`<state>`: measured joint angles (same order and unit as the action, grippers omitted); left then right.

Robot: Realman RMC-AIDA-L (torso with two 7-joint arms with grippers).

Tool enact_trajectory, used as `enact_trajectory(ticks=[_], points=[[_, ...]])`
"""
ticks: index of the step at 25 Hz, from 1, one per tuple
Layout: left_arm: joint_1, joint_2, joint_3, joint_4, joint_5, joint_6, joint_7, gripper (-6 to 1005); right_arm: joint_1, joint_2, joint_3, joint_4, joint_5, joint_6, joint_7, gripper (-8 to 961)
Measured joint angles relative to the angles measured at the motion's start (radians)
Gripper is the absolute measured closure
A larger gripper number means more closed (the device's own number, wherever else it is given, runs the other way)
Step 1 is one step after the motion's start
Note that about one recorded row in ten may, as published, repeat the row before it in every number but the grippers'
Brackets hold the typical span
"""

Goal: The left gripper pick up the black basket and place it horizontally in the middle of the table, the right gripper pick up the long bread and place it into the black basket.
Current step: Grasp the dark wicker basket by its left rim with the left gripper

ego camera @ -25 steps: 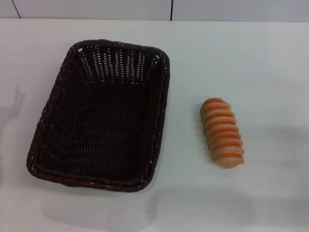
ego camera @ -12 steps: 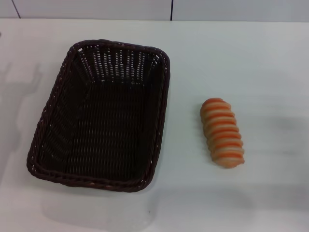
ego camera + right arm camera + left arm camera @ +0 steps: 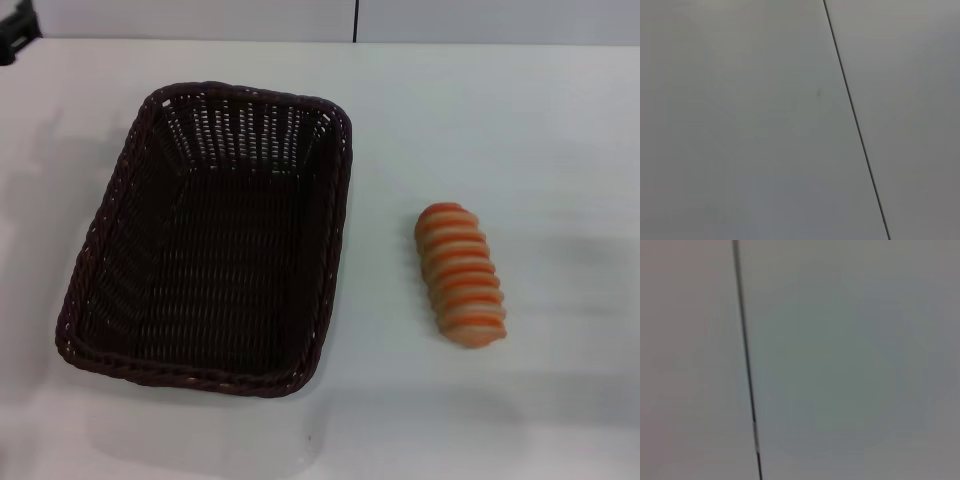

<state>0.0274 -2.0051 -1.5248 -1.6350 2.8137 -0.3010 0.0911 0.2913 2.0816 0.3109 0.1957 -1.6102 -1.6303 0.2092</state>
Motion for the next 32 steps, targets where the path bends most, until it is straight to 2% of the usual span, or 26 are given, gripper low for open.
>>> enact_trajectory(ticks=[4, 5, 9, 13, 19, 32], points=[[-0.023, -0.048, -0.060, -0.157, -0.006, -0.309, 0.065, 209, 0.004, 0.000, -0.001, -0.001, 0.000, 0.021, 0.005, 105], [-0.041, -0.052, -0.077, -0.186, -0.008, -0.396, 0.069, 210, 0.007, 0.000, -0.003, 0.000, -0.001, 0.027, 0.005, 105], [-0.116, -0.054, -0.117, -0.269, -0.014, -0.702, 0.071, 210, 0.008, 0.000, -0.004, -0.001, -0.002, 0.034, 0.006, 105], [-0.158, -0.058, -0.117, -0.307, -0.020, -0.867, 0.071, 210, 0.008, 0.000, -0.006, 0.001, -0.004, 0.038, 0.006, 106], [-0.186, -0.061, -0.090, -0.263, -0.047, -0.950, 0.066, 214, -0.001, 0.000, -0.006, 0.002, -0.004, 0.039, 0.006, 107], [-0.221, -0.061, -0.067, -0.066, -0.050, -0.917, 0.066, 257, -0.004, 0.000, -0.007, 0.000, -0.005, 0.044, 0.006, 106]])
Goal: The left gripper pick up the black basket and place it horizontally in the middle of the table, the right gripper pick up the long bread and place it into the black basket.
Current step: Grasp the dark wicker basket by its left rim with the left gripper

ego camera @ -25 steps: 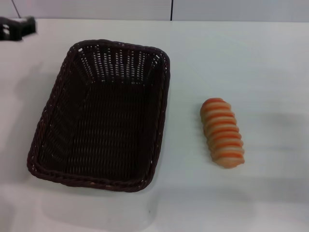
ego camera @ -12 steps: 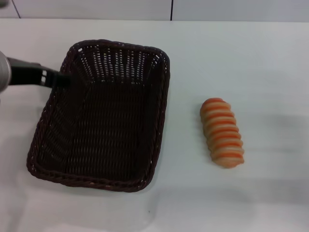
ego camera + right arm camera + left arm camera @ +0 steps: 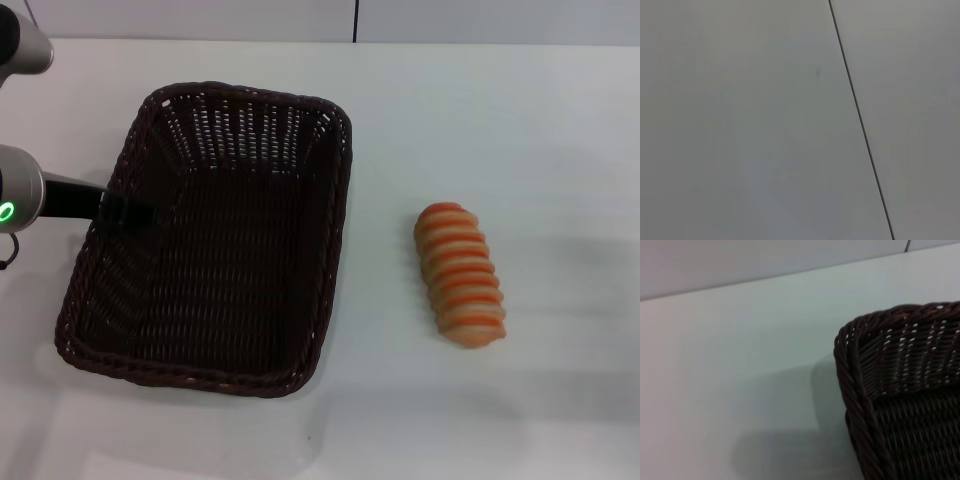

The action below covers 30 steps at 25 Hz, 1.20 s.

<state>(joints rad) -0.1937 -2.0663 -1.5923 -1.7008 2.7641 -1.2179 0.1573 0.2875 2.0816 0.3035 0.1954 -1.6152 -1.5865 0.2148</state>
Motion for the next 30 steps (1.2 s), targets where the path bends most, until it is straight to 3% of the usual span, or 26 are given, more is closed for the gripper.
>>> enact_trajectory(ticks=[15, 18, 23, 28, 30], points=[[-0.040, 0.003, 0.015, 0.038, 0.007, -0.029, -0.009, 309, -0.018, 0.000, 0.000, 0.004, -0.002, -0.007, 0.000, 106], [-0.049, 0.003, 0.016, 0.040, 0.010, -0.040, -0.002, 526, -0.018, 0.000, 0.000, 0.004, -0.002, -0.008, 0.000, 106], [-0.045, 0.003, 0.016, 0.010, 0.011, -0.041, 0.024, 758, -0.018, 0.000, 0.000, 0.003, -0.002, -0.008, 0.000, 106], [-0.068, 0.003, 0.009, 0.019, -0.006, -0.058, 0.106, 769, -0.018, 0.000, 0.000, 0.004, -0.002, -0.008, 0.000, 106], [-0.114, 0.004, -0.035, 0.044, -0.062, -0.098, 0.226, 774, -0.018, 0.000, 0.000, 0.004, -0.002, -0.008, 0.000, 107]])
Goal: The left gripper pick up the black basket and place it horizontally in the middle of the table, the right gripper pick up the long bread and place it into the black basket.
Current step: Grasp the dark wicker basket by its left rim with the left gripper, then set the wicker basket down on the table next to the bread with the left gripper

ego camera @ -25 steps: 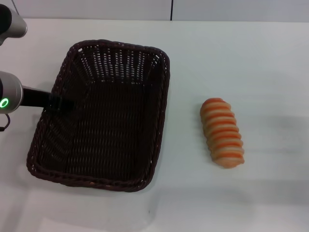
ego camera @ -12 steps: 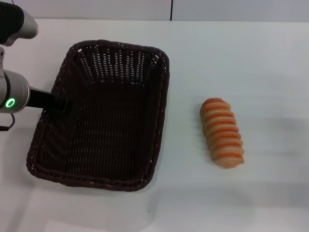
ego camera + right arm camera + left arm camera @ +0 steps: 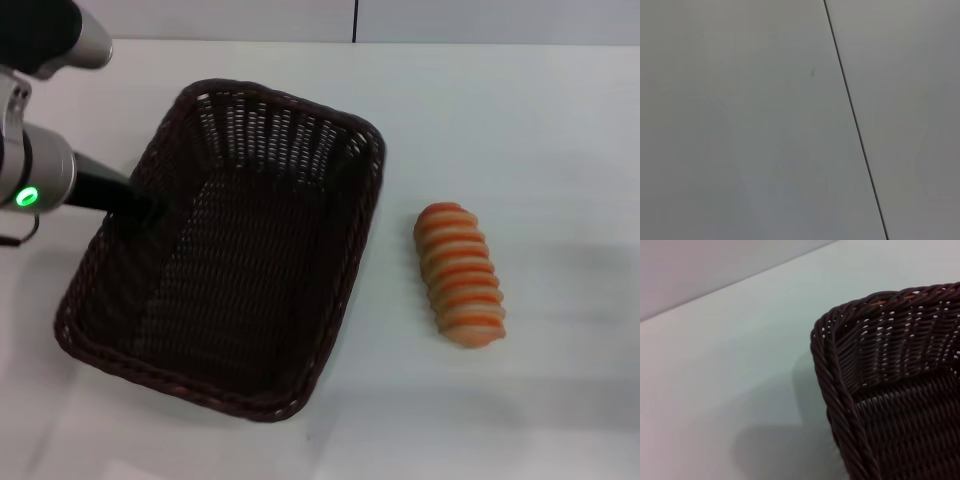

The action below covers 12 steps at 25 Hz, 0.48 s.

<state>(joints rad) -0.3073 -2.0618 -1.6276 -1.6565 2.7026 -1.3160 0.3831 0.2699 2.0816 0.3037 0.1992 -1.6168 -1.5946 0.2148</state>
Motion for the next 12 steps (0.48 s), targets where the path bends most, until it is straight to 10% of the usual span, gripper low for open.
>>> enact_trajectory(ticks=[12], points=[[-0.367, 0.010, -0.494, 0.395, -0.336, -0.300, 0.659, 784, -0.013, 0.000, 0.000, 0.001, 0.000, -0.038, 0.000, 107]])
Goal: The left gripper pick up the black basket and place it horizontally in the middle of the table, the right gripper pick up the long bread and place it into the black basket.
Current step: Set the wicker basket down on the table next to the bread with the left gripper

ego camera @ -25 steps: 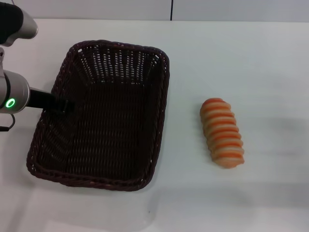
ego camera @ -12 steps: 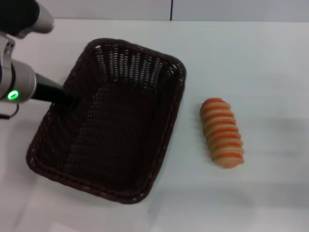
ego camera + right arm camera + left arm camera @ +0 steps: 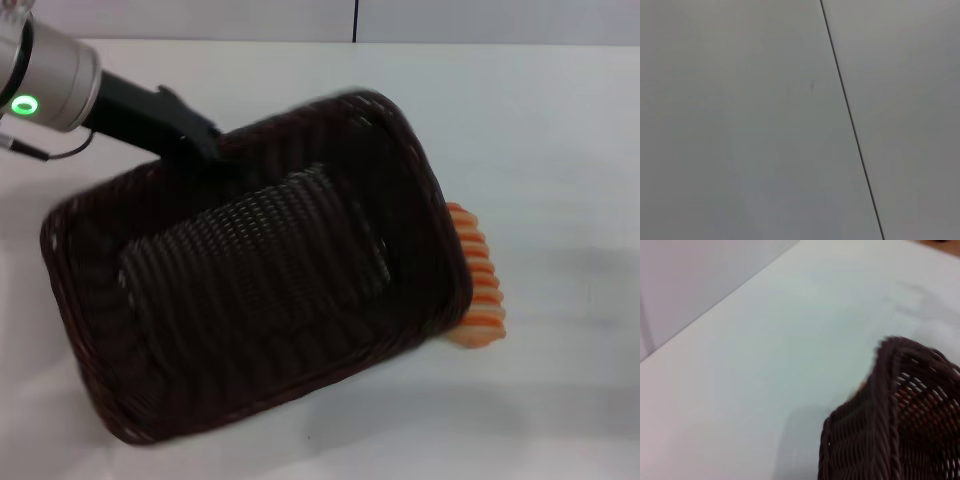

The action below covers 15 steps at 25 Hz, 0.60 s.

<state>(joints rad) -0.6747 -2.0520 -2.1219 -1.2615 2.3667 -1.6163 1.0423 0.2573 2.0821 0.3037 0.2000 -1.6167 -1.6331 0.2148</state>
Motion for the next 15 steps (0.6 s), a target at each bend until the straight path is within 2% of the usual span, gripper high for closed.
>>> enact_trajectory(ticks=[3, 7, 11, 15], points=[[-0.093, 0.017, -0.072, 0.115, -0.010, -0.044, 0.102, 785, -0.008, 0.001, 0.000, 0.001, 0.000, -0.009, 0.000, 107], [-0.170, 0.039, -0.080, 0.240, -0.043, -0.088, 0.185, 798, -0.023, 0.001, 0.000, 0.006, 0.000, -0.025, 0.000, 107], [-0.222, 0.034, -0.066, 0.292, -0.042, -0.120, 0.237, 790, -0.030, 0.001, 0.000, 0.007, 0.000, -0.028, 0.000, 107], [-0.232, 0.030, -0.047, 0.299, -0.041, -0.116, 0.240, 775, -0.032, 0.001, 0.000, 0.007, 0.000, -0.028, 0.000, 107]])
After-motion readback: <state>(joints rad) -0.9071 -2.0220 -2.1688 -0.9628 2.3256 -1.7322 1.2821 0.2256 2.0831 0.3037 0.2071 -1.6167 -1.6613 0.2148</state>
